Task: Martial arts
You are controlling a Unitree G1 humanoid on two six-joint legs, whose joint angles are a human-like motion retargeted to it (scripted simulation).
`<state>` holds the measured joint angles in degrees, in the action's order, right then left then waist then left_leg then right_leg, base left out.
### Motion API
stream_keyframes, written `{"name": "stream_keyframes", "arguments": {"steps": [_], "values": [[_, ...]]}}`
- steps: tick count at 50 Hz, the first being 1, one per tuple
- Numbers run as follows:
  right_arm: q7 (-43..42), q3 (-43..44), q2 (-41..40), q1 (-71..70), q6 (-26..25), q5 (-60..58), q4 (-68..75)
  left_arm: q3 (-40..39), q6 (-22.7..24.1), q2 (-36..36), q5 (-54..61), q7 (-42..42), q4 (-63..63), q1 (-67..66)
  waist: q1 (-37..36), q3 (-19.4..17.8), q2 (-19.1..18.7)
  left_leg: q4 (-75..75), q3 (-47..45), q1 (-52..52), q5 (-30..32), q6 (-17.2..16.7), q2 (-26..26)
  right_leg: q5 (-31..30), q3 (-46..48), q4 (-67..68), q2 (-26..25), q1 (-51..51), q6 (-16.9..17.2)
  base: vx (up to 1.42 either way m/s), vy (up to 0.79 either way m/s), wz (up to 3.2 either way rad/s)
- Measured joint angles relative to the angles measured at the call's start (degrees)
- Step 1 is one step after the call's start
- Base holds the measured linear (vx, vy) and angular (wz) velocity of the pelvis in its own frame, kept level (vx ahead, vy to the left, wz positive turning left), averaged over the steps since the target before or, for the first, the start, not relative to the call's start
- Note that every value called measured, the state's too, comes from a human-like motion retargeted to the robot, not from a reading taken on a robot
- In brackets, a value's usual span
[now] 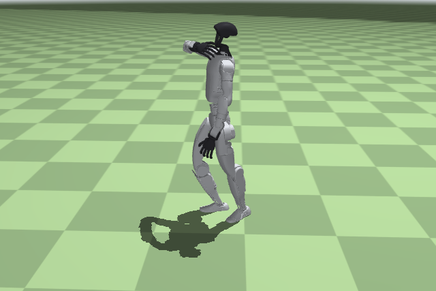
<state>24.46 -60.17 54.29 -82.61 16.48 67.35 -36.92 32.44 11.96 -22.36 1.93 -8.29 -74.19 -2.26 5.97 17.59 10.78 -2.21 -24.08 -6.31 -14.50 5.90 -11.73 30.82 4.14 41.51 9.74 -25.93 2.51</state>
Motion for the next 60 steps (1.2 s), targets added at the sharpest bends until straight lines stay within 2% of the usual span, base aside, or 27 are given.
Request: {"name": "stream_keyframes", "arguments": {"steps": [8, 13, 15, 18, 23, 26, 30, 37, 45, 50, 55, 60], "values": [[3.1, 1.7, 10.4, 8.0, -3.3, -4.8, 10.3, -3.0, -0.7, 2.4, -0.3, 0.1, 0.7, 0.9, 0.6, -1.3, -2.5, 1.0, -0.4, 0.8, -0.4, -0.3, 0.5, 0.3, 0.5, -0.5, -0.2, 0.0, 0.0, 0.0, 0.0, 0.0], [3.9, 12.8, 12.1, 28.3, -7.7, -17.3, 30.1, -5.1, -2.1, 5.3, 0.0, -2.0, 1.2, 3.2, 1.0, -2.7, -5.5, 3.5, -0.8, 2.0, -2.4, -0.3, 1.9, -0.3, 2.0, -3.2, -1.1, 1.4, 0.1, 0.0, 0.0, 0.0], [5.2, 25.0, 7.6, 44.8, -9.4, -27.1, 42.9, -3.5, -2.9, 3.5, 0.1, -3.5, 1.1, 4.5, -0.1, -2.8, -4.5, 5.8, -1.1, 3.2, -4.3, -0.2, 3.7, -1.8, 2.9, -7.0, -2.8, 3.1, -0.3, 0.0, 0.0, 0.0], [4.4, 29.2, 1.0, 55.9, -14.0, -37.6, 63.0, -4.2, -4.0, 5.4, -0.3, -5.3, 0.6, 5.8, -0.5, -4.3, -4.9, 6.7, -1.4, 3.1, -4.7, 0.1, 3.2, -0.9, 2.4, -4.8, -1.8, 2.5, 0.0, -0.04, 0.02, 0.03], [4.8, 33.6, -16.1, 68.3, -18.2, -56.7, 96.9, -4.3, -5.8, 6.8, -1.0, -8.2, -0.6, 8.6, -3.3, -6.8, -3.7, 8.7, -1.4, 3.2, -6.1, 1.0, 2.5, 0.2, 1.2, -1.1, -0.7, 1.5, 0.4, -0.02, 0.01, 0.01], [5.4, 33.9, -24.7, 73.3, -19.3, -61.8, 107.5, -5.4, -6.2, 7.6, -1.5, -9.3, -0.5, 9.5, -4.3, -8.7, -3.5, 10.0, -1.7, 3.2, -6.3, 1.0, 2.0, 0.7, 0.4, 1.8, 0.3, 0.5, 0.8, -0.07, -0.01, -0.01], [5.5, 33.8, -34.7, 77.9, -18.8, -64.3, 114.3, -6.4, -5.9, 7.7, -2.8, -9.6, 0.1, 10.1, -5.0, -10.4, -3.5, 10.7, -1.8, 3.2, -6.4, 0.9, 1.5, 1.2, -0.4, 4.2, 0.9, -0.4, 1.0, -0.05, -0.02, -0.07], [0.9, 32.5, -41.6, 79.6, -16.0, -63.5, 114.6, -4.3, -4.5, 6.4, -5.4, -9.0, 1.4, 9.6, -4.3, -10.9, -3.2, 9.4, -1.9, 2.6, -4.9, 0.5, 0.8, 1.1, -0.9, 5.0, 1.2, -0.8, 1.1, -0.03, -0.02, -0.05], [-6.2, 28.0, -41.0, 73.2, -13.2, -64.5, 108.5, 0.9, -3.4, 5.3, -7.3, -6.0, 3.1, 8.6, -3.6, -10.1, -3.3, 6.8, -1.7, 1.7, -2.9, 0.4, 0.4, 0.2, -0.3, 3.3, 1.3, -0.2, 1.7, 0.0, 0.0, 0.0], [-6.7, 22.6, -39.3, 65.8, -11.9, -63.5, 99.3, 4.3, -3.6, 4.8, -8.4, -4.2, 2.9, 8.3, -3.5, -9.2, -3.2, 5.1, -1.8, 1.2, -1.9, 0.1, 0.4, -0.3, -0.1, 1.7, 1.0, 0.5, 1.8, 0.0, 0.0, 0.0], [0.0, 13.3, -34.2, 53.4, -12.0, -53.9, 75.3, 6.5, -4.2, 3.7, -8.4, -3.1, 2.3, 7.8, -3.2, -7.5, -3.4, 2.2, -1.6, 0.7, -0.6, -0.1, 1.3, -2.1, 0.4, -3.3, -1.2, 2.1, 1.4, 0.01, 0.0, -0.02], [6.7, 2.9, -26.7, 34.6, -15.0, -32.1, 38.0, 7.7, -4.6, 2.5, -6.9, -2.4, 2.9, 5.8, -2.6, -5.0, -3.7, 0.4, -1.6, 0.7, 1.0, 0.0, 2.2, -4.0, 0.6, -7.7, -3.0, 3.4, 0.7, 0.01, -0.01, -0.01]]}}
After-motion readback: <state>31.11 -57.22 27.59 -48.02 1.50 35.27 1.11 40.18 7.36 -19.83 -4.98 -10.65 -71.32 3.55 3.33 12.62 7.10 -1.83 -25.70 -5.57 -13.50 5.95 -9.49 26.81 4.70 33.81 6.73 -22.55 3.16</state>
